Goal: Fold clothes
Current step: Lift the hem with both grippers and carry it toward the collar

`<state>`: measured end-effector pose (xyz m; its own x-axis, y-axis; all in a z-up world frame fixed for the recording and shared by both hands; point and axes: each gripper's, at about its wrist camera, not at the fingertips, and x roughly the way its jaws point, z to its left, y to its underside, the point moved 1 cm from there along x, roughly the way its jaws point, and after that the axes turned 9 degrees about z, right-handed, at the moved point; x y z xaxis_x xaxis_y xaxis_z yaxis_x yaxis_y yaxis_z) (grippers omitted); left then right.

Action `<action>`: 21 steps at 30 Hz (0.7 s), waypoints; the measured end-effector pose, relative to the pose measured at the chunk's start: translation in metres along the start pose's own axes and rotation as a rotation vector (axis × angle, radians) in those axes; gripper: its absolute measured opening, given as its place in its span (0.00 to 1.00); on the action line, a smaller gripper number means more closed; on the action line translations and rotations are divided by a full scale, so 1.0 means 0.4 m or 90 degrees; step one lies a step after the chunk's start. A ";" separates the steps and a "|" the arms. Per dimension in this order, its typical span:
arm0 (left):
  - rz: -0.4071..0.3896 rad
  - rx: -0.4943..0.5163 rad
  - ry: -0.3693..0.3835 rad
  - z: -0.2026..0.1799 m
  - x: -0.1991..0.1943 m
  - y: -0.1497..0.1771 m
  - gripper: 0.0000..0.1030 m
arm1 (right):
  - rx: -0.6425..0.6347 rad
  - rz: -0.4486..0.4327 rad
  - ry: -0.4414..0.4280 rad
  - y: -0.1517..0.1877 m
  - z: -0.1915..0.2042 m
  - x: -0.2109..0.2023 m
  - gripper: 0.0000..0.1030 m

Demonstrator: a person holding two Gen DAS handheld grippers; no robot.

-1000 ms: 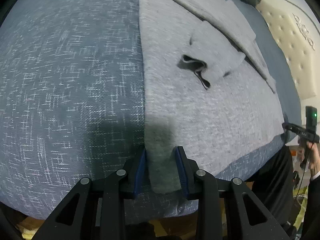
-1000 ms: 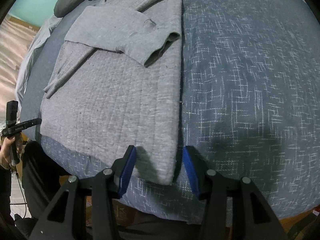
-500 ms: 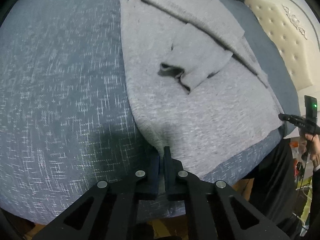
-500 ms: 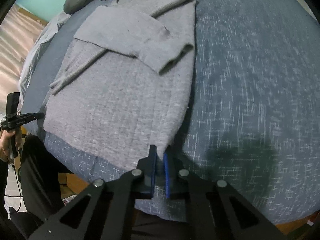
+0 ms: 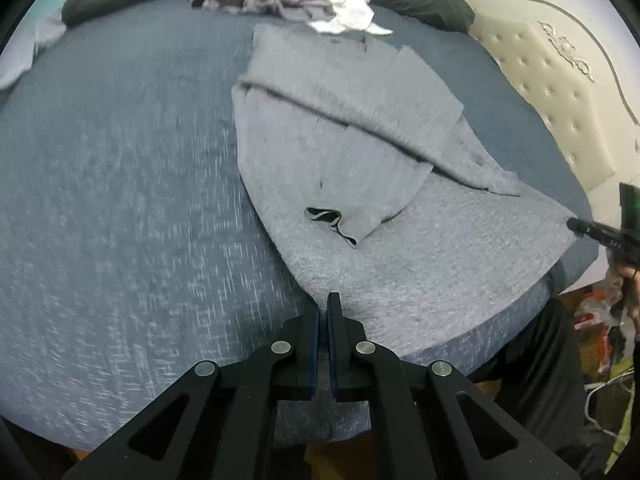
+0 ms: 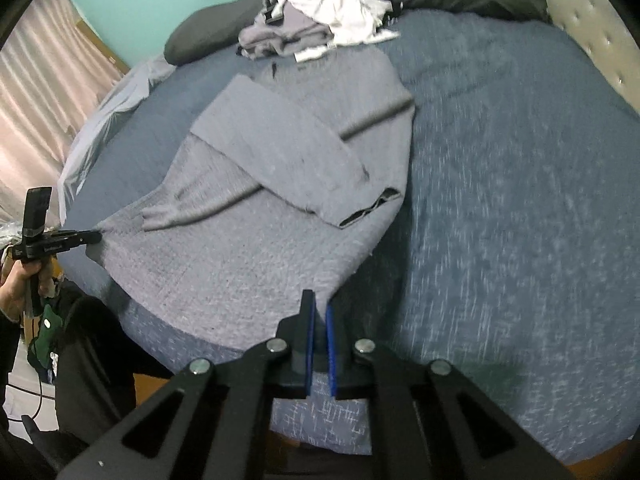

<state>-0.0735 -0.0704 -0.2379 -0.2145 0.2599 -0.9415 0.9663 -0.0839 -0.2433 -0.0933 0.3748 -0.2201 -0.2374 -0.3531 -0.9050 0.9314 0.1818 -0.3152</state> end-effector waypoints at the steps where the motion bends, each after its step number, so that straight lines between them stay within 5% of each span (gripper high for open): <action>1: -0.008 0.006 -0.004 -0.008 -0.013 -0.004 0.03 | -0.003 -0.005 0.001 0.001 0.000 -0.011 0.04; 21: -0.089 0.039 -0.040 -0.066 -0.127 -0.044 0.03 | -0.051 -0.088 0.005 -0.034 0.062 -0.143 0.04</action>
<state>-0.0760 -0.0569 -0.1797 -0.3563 0.2124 -0.9099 0.9165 -0.1098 -0.3846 -0.0858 0.3696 -0.1570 -0.3648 -0.3724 -0.8534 0.8647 0.2043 -0.4588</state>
